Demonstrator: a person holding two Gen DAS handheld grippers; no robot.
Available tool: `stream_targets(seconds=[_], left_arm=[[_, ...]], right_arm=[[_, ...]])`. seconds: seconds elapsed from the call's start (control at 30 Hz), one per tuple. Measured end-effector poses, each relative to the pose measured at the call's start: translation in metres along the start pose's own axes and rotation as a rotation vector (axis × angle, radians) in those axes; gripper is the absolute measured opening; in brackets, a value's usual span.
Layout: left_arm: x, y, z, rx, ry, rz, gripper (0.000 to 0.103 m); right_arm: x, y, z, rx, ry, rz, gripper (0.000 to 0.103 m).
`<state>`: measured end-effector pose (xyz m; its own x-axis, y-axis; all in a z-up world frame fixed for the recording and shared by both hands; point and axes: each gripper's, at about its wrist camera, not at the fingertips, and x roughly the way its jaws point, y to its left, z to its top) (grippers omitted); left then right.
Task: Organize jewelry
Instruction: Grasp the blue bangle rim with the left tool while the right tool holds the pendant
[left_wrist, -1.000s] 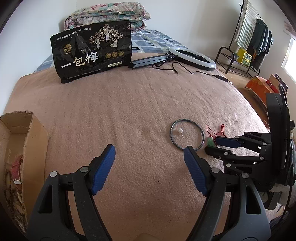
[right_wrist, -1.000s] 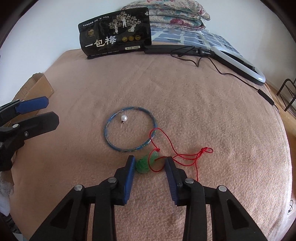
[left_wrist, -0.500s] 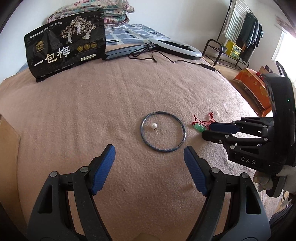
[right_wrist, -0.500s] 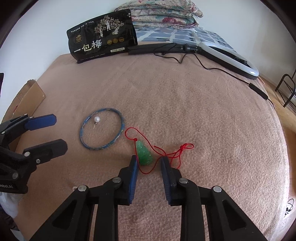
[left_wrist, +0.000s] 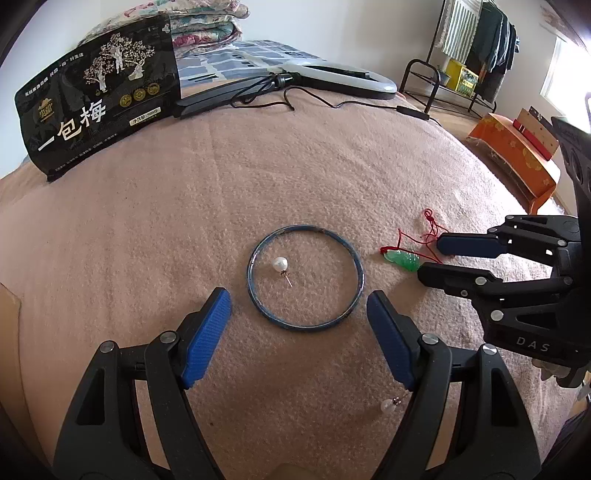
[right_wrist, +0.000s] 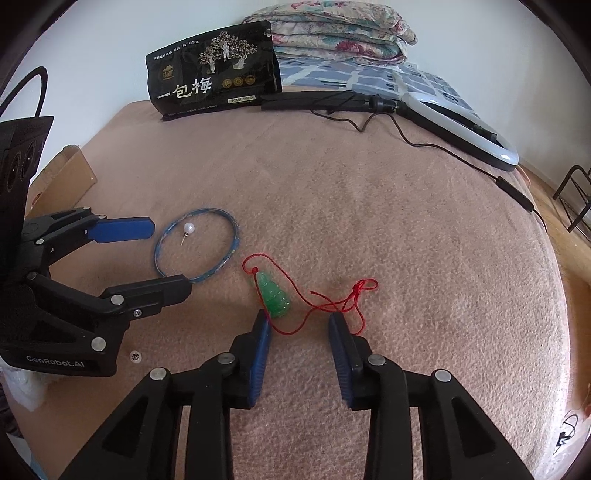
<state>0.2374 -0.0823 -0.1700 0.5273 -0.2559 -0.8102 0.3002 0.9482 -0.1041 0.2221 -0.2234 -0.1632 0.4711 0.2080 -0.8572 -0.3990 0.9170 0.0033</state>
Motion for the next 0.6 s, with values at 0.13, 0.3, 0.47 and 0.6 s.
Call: stream_targets(seconds=[0.13,0.3,0.47,0.6], left_arm=[[0.006,-0.003,0.002,0.013,0.006,0.021,0.079],[0.012,-0.005,0.007,0.022,0.008,0.047,0.079],[0.015,0.002,0.011,-0.013,0.007,0.064,0.073],[0.016,0.005,0.011,-0.015,0.006,0.053,0.073]], right_arm=[[0.0,-0.005,-0.002,0.02,-0.003,0.013,0.044],[0.001,-0.002,0.0,0.011,-0.009,0.022,0.044],[0.003,0.003,0.003,-0.014,-0.01,0.025,0.044],[0.007,0.008,0.008,-0.042,-0.011,0.015,0.044]])
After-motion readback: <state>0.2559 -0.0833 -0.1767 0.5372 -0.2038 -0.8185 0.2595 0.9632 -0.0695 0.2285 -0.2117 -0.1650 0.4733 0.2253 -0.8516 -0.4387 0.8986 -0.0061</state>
